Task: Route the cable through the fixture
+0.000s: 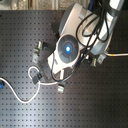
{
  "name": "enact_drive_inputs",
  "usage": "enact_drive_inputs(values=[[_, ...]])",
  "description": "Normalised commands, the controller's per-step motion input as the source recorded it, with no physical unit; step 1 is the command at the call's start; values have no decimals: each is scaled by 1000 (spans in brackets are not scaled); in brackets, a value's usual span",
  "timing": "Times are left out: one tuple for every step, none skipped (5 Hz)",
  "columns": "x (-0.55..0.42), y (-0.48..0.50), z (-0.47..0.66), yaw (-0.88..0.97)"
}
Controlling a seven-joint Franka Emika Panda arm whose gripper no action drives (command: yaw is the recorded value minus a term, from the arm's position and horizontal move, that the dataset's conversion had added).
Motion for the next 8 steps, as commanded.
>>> enact_drive_inputs(values=[[282,-27,-1,26],[506,77,-71,80],[500,75,-85,86],[503,67,-37,91],[493,55,-9,103],[-59,-91,-3,-69],[-519,31,48,220],[-366,-173,62,0]])
